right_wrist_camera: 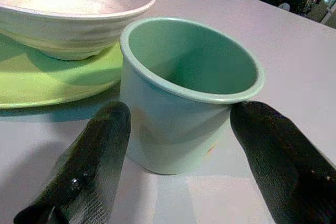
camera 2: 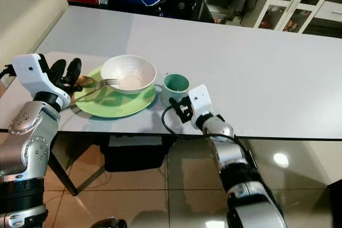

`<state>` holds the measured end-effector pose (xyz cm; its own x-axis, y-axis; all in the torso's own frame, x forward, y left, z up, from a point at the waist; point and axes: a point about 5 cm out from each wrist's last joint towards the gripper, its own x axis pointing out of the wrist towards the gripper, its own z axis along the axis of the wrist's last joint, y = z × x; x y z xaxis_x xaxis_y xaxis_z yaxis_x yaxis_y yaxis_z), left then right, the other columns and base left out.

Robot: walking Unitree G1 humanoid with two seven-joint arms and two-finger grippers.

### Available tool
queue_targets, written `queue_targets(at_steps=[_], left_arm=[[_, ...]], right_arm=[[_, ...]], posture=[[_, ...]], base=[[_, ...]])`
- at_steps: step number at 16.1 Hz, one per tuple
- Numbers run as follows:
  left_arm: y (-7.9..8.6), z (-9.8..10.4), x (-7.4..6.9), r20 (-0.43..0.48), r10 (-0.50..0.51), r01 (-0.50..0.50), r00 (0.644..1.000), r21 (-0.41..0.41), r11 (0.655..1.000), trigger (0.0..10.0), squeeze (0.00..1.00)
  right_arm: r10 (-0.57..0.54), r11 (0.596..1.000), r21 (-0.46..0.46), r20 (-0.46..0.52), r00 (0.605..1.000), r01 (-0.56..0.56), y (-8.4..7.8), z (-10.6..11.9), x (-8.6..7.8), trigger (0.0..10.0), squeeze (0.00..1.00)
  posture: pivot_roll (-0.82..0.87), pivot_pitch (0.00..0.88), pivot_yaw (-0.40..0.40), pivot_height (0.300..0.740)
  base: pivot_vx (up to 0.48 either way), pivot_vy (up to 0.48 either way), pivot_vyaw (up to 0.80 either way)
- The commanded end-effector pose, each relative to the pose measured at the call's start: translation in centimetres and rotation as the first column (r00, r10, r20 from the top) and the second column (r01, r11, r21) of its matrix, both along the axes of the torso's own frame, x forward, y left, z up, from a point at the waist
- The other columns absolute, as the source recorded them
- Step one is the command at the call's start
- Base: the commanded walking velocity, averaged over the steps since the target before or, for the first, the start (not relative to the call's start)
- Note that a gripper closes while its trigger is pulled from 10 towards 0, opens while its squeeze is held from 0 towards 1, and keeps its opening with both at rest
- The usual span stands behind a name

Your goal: Setting the table

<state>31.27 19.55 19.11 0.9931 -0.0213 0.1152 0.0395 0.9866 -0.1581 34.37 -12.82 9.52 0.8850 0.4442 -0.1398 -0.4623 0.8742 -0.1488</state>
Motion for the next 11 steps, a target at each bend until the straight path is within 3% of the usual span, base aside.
queue_targets(at_steps=[1, 9, 11], left_arm=[[-0.3, 0.3, -0.1, 0.002, -0.009, 0.009, 1.000, 0.002, 1.000, 10.0, 0.00], [-0.1, 0.7, -0.6, -0.001, -0.007, 0.007, 1.000, 0.007, 1.000, 10.0, 0.00], [-0.5, 0.7, 0.0, -0.001, -0.024, 0.024, 1.000, -0.008, 1.000, 10.0, 0.00]], right_arm=[[-0.002, 1.000, -0.015, 0.016, 1.000, 0.003, -0.6, 0.4, 0.3, 10.0, 0.00], [-0.011, 0.999, -0.047, 0.025, 1.000, 0.012, -0.6, 0.3, 1.1, 10.0, 0.00], [-0.036, 0.999, 0.021, 0.057, 0.998, 0.035, -0.9, 1.5, 1.4, 10.0, 0.00]], posture=[[0.13, 0.000, -0.101, 0.740], [0.14, 0.000, -0.098, 0.740], [0.11, 0.000, -0.084, 0.740]], base=[[0.000, 0.000, 0.00], [0.000, 0.000, 0.00], [0.000, 0.000, 0.00]])
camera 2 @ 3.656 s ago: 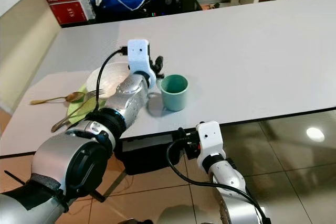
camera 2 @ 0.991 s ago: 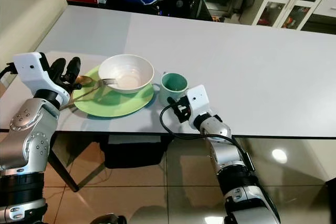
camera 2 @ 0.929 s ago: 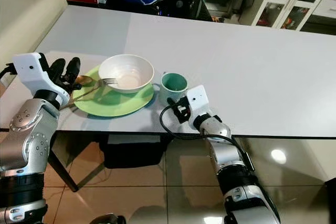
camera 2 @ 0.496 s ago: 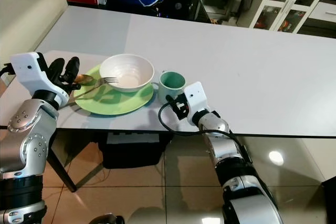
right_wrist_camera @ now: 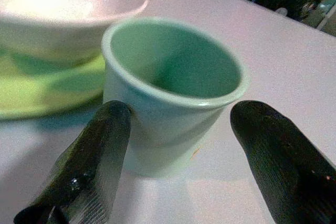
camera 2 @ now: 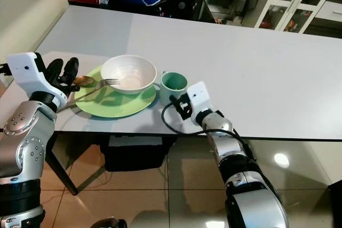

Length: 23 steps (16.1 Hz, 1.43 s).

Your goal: Setting the table

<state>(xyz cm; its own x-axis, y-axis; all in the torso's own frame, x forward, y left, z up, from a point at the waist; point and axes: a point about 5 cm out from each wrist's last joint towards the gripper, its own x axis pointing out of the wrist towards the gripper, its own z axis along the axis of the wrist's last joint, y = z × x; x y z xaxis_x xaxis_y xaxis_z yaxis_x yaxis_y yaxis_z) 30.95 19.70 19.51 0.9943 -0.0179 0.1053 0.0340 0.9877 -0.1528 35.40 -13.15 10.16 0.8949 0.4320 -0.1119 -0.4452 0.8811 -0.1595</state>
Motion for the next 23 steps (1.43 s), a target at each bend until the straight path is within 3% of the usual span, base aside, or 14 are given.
queue_targets(at_steps=[1, 3, 4, 5, 9, 11, 13, 15, 17, 19, 21, 23], left_arm=[[-0.8, 0.3, 0.5, 0.008, -0.033, 0.033, 0.999, -0.017, 0.999, 10.0, 0.00], [-0.9, 0.2, 1.2, 0.002, -0.035, 0.035, 0.999, -0.016, 0.999, 10.0, 0.00], [-1.3, 0.1, 2.4, -0.017, -0.063, 0.062, 0.998, -0.016, 0.998, 10.0, 0.00], [-1.8, 0.0, 3.1, -0.028, -0.093, 0.093, 0.995, -0.013, 0.996, 10.0, 0.00], [-2.7, -0.2, 4.4, -0.047, -0.138, 0.137, 0.989, -0.023, 0.990, 10.0, 0.00], [-1.9, -1.0, 5.0, -0.082, -0.114, 0.109, 0.990, -0.059, 0.992, 10.0, 0.00], [-0.9, -1.1, 5.2, -0.087, -0.076, 0.071, 0.993, -0.056, 0.996, 10.0, 0.00], [-0.7, -0.5, 5.2, -0.058, -0.083, 0.080, 0.995, -0.048, 0.996, 10.0, 0.00], [-1.9, -0.2, 3.8, -0.025, -0.207, 0.208, 0.978, 0.025, 0.978, 10.0, 0.00], [-1.6, 0.0, 2.1, -0.034, -0.344, 0.345, 0.938, 0.053, 0.937, 10.0, 0.00], [0.5, -0.9, -1.5, -0.152, -0.538, 0.555, 0.829, 0.115, 0.824, 10.0, 0.00], [2.6, -3.5, -4.7, -0.304, -0.597, 0.649, 0.742, 0.101, 0.754, 10.0, 0.00]], right_arm=[[-0.032, 0.998, 0.058, 0.037, 0.999, 0.030, -0.8, 1.5, 0.5, 10.0, 0.00], [-0.004, 0.988, 0.154, 0.068, 0.998, -0.007, -1.2, 3.3, 0.3, 10.0, 0.00], [0.049, 0.964, 0.255, 0.118, 0.992, -0.078, -2.6, 5.7, -0.9, 10.0, 0.00], [0.056, 0.957, 0.276, 0.132, 0.990, -0.091, -3.7, 6.1, -1.9, 10.0, 0.00], [0.021, 0.975, 0.220, 0.026, 0.999, -0.027, -5.4, 2.6, -5.5, 10.0, 0.00], [0.079, 0.970, 0.236, -0.065, 0.995, -0.062, -5.7, 1.1, -8.3, 10.0, 0.00], [0.147, 0.957, 0.267, -0.110, 0.983, -0.113, -5.6, 0.7, -9.7, 10.0, 0.00], [0.102, 0.959, 0.274, -0.085, 0.991, -0.075, -5.7, 1.1, -9.3, 10.0, 0.00], [0.003, 0.965, 0.260, -0.069, 0.998, 0.015, -5.6, 1.2, -8.2, 10.0, 0.00], [-0.002, 0.973, 0.230, -0.076, 0.997, 0.020, -5.5, 0.8, -8.1, 10.0, 0.00], [-0.001, 0.979, 0.203, -0.106, 0.994, 0.022, -5.8, -0.1, -8.0, 10.0, 0.00], [-0.020, 0.978, 0.206, -0.115, 0.993, 0.043, -6.2, -0.5, -7.9, 10.0, 0.00]], posture=[[0.10, 0.000, -0.075, 0.740], [0.07, 0.000, -0.047, 0.740], [-0.02, 0.000, 0.021, 0.740], [-0.04, 0.000, 0.041, 0.740], [-0.08, 0.000, 0.071, 0.740], [-0.09, 0.000, 0.072, 0.740], [-0.08, 0.000, 0.063, 0.740], [-0.07, 0.000, 0.054, 0.740], [-0.05, 0.000, 0.040, 0.740], [-0.02, 0.000, 0.022, 0.740], [0.01, 0.000, 0.009, 0.740], [0.04, 0.000, 0.007, 0.740]], base=[[0.000, 0.000, 0.00], [0.000, 0.000, 0.00], [0.000, 0.000, 0.00], [0.000, 0.000, 0.00], [0.000, 0.000, 0.00], [0.000, 0.000, 0.00], [0.000, 0.000, 0.00], [0.000, 0.000, 0.00], [0.000, 0.000, 0.00], [0.000, 0.000, 0.00], [0.000, 0.000, 0.00], [0.000, 0.000, 0.00]])
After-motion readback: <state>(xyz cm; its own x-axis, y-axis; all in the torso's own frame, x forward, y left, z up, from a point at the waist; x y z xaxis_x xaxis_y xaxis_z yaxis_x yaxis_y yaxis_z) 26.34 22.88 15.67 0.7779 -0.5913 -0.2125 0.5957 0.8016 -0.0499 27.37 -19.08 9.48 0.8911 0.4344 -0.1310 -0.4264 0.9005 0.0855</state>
